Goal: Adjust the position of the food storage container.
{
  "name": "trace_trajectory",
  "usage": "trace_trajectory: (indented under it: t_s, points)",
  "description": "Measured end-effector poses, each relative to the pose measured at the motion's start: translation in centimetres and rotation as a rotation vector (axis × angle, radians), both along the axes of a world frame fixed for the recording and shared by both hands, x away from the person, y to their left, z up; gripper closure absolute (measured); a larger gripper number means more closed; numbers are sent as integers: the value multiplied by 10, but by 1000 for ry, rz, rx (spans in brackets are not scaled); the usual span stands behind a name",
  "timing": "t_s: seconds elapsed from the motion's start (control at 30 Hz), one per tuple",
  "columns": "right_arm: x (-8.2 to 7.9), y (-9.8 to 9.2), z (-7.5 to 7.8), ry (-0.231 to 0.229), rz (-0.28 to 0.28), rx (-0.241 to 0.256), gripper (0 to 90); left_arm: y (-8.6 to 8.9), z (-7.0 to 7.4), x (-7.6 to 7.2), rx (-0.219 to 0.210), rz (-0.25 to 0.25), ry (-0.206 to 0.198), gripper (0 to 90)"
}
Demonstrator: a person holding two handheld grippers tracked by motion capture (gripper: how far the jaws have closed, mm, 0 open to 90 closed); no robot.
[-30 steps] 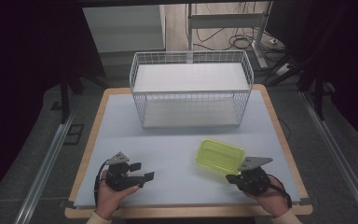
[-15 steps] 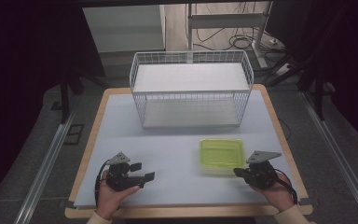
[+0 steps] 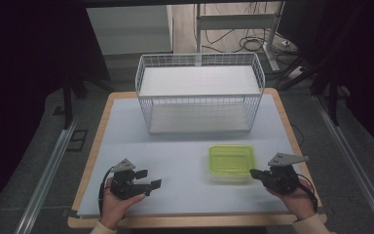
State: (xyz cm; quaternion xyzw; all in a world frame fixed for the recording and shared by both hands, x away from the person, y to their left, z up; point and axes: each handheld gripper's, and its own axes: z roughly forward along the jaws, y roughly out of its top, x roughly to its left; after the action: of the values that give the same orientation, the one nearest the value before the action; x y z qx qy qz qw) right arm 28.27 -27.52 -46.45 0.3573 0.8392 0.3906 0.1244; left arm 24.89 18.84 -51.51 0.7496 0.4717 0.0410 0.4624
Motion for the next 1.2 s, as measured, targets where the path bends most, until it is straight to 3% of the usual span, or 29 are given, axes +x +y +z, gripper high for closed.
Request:
trace_trajectory:
  t_s: [0.13, 0.23, 0.53, 0.73, 1.0, 1.2]
  points:
    - [15, -14, 7, -10, -84, 7, 898, -1, 1, 0, -1, 0, -1, 235]
    - [25, -18, 6, -9, -138, -16, 897, -2, 1, 0, 0, -4, -1, 235]
    - [52, -15, -13, 40, -233, -97, 897, -2, 0, 1, 1, 0, 4, 235]
    - [56, -7, -18, 51, -228, -136, 897, -2, 0, 1, 2, -1, 4, 235]
    - [57, 4, -15, 9, -224, -204, 898, -2, -1, 1, 3, -2, 5, 236]
    - [60, 4, -17, 18, -236, -208, 898, -1, 0, 1, 1, -1, 1, 235]
